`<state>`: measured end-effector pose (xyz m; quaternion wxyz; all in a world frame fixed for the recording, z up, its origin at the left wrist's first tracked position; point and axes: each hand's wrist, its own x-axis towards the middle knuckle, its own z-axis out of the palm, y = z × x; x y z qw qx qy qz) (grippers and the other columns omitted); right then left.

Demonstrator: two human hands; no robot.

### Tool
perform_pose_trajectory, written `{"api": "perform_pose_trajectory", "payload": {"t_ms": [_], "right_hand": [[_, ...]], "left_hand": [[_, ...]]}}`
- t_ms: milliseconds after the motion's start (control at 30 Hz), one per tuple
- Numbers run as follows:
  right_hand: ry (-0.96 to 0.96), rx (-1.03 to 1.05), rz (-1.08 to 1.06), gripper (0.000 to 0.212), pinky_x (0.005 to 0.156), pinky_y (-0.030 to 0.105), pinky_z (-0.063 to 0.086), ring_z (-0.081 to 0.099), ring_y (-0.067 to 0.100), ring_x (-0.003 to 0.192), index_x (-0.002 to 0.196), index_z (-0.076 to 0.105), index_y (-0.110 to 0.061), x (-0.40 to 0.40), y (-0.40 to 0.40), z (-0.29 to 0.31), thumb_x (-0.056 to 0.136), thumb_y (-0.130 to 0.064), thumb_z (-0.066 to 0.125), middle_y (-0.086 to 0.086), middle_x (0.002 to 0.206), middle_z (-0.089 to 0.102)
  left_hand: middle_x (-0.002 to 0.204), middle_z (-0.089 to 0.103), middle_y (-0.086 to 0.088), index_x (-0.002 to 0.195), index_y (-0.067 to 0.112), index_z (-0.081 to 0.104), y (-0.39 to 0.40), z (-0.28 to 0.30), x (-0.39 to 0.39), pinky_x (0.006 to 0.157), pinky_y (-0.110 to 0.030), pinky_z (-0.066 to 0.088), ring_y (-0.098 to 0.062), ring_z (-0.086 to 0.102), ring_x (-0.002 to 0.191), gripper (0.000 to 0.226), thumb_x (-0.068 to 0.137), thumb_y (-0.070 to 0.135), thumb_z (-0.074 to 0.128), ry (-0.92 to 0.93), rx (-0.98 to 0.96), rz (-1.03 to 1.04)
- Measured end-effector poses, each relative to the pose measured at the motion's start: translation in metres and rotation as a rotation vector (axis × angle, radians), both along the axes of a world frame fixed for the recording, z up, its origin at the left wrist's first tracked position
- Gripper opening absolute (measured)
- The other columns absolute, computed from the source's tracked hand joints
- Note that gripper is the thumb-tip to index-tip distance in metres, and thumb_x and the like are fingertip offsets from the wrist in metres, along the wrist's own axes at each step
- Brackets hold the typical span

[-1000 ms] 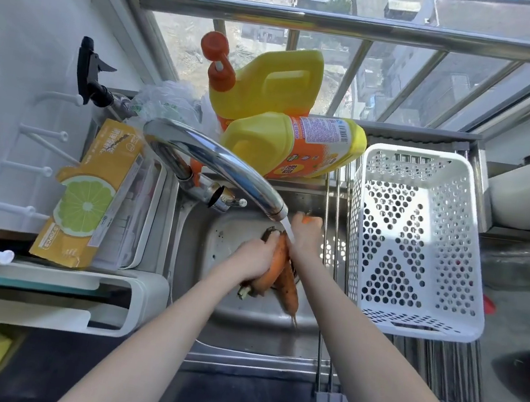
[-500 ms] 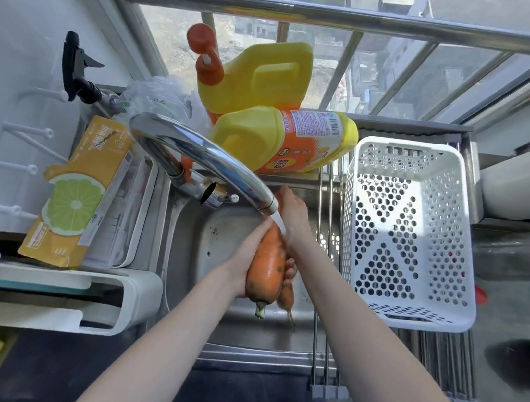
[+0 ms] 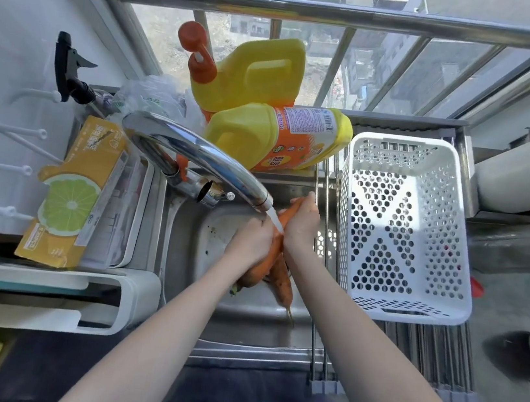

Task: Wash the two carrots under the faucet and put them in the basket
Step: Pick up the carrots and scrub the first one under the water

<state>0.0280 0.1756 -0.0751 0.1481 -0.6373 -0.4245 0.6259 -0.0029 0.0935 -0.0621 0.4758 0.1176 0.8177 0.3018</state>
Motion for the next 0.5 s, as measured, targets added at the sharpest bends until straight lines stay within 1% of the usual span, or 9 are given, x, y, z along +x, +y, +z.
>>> {"api": "perform_pose_trajectory", "payload": {"t_ms": [33,100,167,233,267,300,333,400,500], "right_hand": [[0.018,-0.016,-0.028,0.039,0.057,0.028,0.045,0.053,0.021,0.053,0.073,0.050,-0.011,0.000,0.000,0.001,0.101,-0.028,0.029,0.009,0.059,0.055],[0.056,-0.102,-0.092,0.037,0.042,0.018,0.041,0.049,0.018,0.045,0.074,0.048,-0.008,0.000,0.001,0.005,0.101,-0.029,0.033,0.009,0.056,0.050],[0.083,-0.195,-0.129,0.039,0.034,0.012,0.036,0.044,0.015,0.036,0.069,0.046,-0.008,-0.001,0.003,0.009,0.100,-0.028,0.038,0.008,0.051,0.044],[0.100,-0.251,-0.106,0.039,0.042,0.019,0.044,0.046,0.016,0.039,0.062,0.047,-0.009,-0.006,0.003,0.011,0.096,-0.027,0.045,0.005,0.045,0.045],[0.096,-0.269,-0.080,0.036,0.051,0.027,0.050,0.050,0.019,0.046,0.061,0.049,-0.010,-0.009,0.003,0.012,0.093,-0.027,0.048,0.003,0.044,0.047],[0.095,-0.285,-0.044,0.033,0.060,0.035,0.051,0.051,0.022,0.052,0.061,0.050,-0.011,-0.010,0.002,0.012,0.089,-0.026,0.049,0.002,0.045,0.049],[0.111,-0.314,-0.008,0.030,0.060,0.036,0.049,0.049,0.023,0.052,0.060,0.049,-0.012,-0.011,0.001,0.014,0.088,-0.023,0.050,0.002,0.045,0.047],[0.200,-0.385,0.025,0.031,0.048,0.029,0.045,0.040,0.019,0.044,0.060,0.042,-0.014,-0.009,-0.002,0.013,0.090,-0.017,0.049,0.004,0.050,0.038],[0.385,-0.490,0.031,0.038,0.040,0.023,0.043,0.037,0.012,0.034,0.059,0.041,-0.016,-0.004,-0.004,0.006,0.097,-0.018,0.047,0.001,0.051,0.035]], "left_hand": [[0.112,0.067,-0.017,0.113,0.012,0.065,-0.003,-0.001,0.002,0.089,-0.042,0.050,-0.036,0.062,0.103,0.058,0.099,0.050,0.023,0.136,-0.011,-0.033],[0.105,0.068,-0.017,0.104,0.014,0.070,-0.009,-0.001,0.004,0.088,-0.045,0.049,-0.037,0.061,0.099,0.061,0.098,0.049,0.020,0.280,-0.020,-0.064],[0.095,0.068,-0.013,0.097,0.014,0.071,-0.015,-0.003,0.004,0.086,-0.042,0.049,-0.034,0.062,0.094,0.064,0.099,0.053,0.021,0.253,-0.006,-0.059],[0.084,0.068,-0.008,0.086,0.015,0.070,-0.019,-0.002,0.003,0.085,-0.044,0.051,-0.030,0.064,0.086,0.062,0.098,0.057,0.025,0.038,0.083,0.054],[0.076,0.068,-0.007,0.080,0.016,0.067,-0.021,0.001,0.005,0.081,-0.044,0.054,-0.028,0.065,0.079,0.060,0.098,0.058,0.029,-0.096,0.134,0.131],[0.069,0.067,-0.007,0.077,0.015,0.065,-0.024,0.004,0.006,0.074,-0.042,0.055,-0.027,0.065,0.070,0.057,0.096,0.059,0.035,-0.222,0.173,0.195],[0.064,0.064,-0.008,0.077,0.012,0.063,-0.027,0.006,0.005,0.065,-0.038,0.054,-0.025,0.062,0.062,0.054,0.094,0.059,0.042,-0.341,0.214,0.242],[0.062,0.061,-0.010,0.084,0.005,0.058,-0.034,0.010,0.004,0.052,-0.032,0.051,-0.022,0.058,0.052,0.047,0.088,0.052,0.056,-0.547,0.264,0.261],[0.063,0.059,-0.010,0.088,0.005,0.053,-0.044,0.011,0.000,0.048,-0.028,0.050,-0.019,0.057,0.049,0.044,0.081,0.046,0.068,-0.813,0.270,0.205]]}}
